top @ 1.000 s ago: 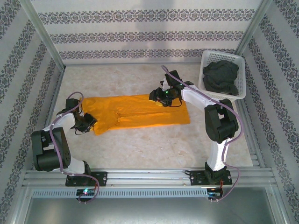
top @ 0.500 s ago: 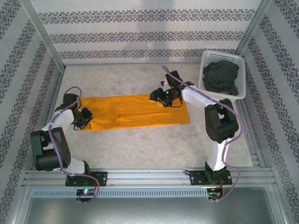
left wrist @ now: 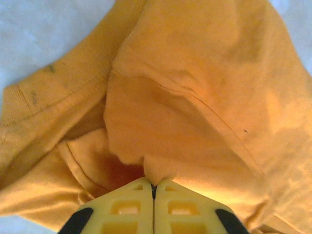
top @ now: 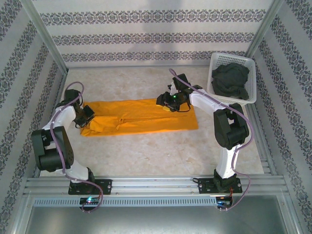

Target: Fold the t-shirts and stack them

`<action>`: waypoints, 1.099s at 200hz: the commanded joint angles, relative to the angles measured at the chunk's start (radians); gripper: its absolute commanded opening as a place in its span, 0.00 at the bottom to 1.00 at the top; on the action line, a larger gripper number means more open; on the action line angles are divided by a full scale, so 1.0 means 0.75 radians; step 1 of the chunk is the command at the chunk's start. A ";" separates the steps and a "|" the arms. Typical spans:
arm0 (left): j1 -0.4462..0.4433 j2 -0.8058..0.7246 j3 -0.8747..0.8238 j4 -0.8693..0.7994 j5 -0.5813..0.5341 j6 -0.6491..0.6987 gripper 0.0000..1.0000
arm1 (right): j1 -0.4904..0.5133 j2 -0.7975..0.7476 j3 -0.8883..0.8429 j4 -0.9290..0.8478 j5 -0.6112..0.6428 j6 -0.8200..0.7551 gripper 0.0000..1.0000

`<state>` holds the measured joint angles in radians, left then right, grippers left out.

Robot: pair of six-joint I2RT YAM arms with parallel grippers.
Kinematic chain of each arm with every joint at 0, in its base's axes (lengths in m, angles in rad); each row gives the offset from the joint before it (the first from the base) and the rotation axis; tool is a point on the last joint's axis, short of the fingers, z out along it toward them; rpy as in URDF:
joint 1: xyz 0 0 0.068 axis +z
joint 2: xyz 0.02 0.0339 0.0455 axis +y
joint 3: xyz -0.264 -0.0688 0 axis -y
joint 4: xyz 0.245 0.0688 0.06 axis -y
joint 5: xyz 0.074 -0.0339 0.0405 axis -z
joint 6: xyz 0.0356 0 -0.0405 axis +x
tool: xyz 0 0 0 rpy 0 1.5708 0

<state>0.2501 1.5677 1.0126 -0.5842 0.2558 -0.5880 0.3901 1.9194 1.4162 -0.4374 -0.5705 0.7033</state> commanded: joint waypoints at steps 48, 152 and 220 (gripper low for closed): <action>-0.003 -0.017 0.112 -0.098 -0.354 0.080 0.39 | -0.104 -0.049 -0.055 -0.081 0.092 -0.041 0.46; -0.307 0.109 -0.141 0.230 -0.077 -0.680 0.27 | -0.207 0.288 0.295 -0.610 0.676 -0.294 0.18; -0.309 0.453 0.124 0.239 -0.064 -0.695 0.26 | -0.119 0.223 0.102 -0.746 0.656 -0.316 0.22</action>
<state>0.0212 1.7802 1.0462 -0.4461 0.1997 -1.0821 0.2768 2.1403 1.5936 -0.9287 -0.0685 0.4702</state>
